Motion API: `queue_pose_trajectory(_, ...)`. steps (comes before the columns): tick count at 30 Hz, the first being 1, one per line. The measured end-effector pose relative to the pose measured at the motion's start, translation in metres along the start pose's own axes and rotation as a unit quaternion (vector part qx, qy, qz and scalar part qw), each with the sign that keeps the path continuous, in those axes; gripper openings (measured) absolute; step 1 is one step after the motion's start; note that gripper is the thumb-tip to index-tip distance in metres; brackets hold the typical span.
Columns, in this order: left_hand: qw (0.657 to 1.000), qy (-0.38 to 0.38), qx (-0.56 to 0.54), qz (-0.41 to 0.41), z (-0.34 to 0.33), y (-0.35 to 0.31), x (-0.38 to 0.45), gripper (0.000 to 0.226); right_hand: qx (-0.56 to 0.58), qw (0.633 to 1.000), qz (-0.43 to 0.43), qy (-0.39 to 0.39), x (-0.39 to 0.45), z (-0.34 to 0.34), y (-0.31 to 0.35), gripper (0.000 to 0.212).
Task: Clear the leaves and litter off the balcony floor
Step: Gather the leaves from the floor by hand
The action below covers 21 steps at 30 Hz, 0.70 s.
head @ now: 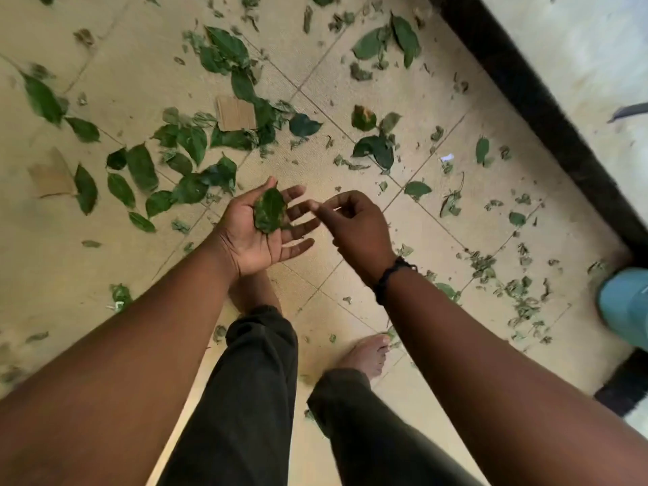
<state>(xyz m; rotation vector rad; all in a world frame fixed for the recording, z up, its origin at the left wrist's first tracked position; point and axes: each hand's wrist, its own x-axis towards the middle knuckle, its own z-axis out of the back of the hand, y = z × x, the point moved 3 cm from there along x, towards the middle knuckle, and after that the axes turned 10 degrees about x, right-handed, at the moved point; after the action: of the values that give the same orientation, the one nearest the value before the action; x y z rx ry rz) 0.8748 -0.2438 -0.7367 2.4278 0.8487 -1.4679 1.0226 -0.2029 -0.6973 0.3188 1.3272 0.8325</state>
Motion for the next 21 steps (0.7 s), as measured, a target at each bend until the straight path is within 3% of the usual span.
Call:
queue_pose_trajectory(7,0.997,0.006,0.048,-0.060,0.004,-0.043,-0.014,0.035,-0.215,0.976,0.005,0.014,0.072,0.030,0.010,0.015)
queue_pose_trajectory(8,0.996,-0.012,0.062,-0.069,0.008,-0.042,-0.009,0.035,-0.273,0.962,-0.002,0.014,0.090,0.035,0.002,0.009)
queue_pose_trajectory(11,0.993,-0.055,0.053,-0.087,0.026,-0.022,0.009,0.034,-0.458,0.889,0.005,0.009,0.140,0.049,-0.014,0.032)
queue_pose_trajectory(14,0.993,-0.088,-0.013,-0.084,0.036,0.007,0.030,0.042,-0.565,0.821,0.079,-0.003,0.183,0.048,-0.008,0.044)
queue_pose_trajectory(18,0.984,-0.110,-0.124,-0.069,0.026,0.041,0.058,0.047,-0.686,0.705,0.166,0.068,0.215,0.040,-0.006,0.040)
queue_pose_trajectory(19,0.982,-0.117,-0.136,-0.063,0.020,0.047,0.064,0.047,-0.694,0.691,0.187,0.083,0.221,0.042,-0.006,0.035)
queue_pose_trajectory(21,0.980,-0.134,-0.140,-0.050,0.012,0.052,0.073,0.047,-0.674,0.704,0.205,0.090,0.225,0.048,-0.005,0.029)
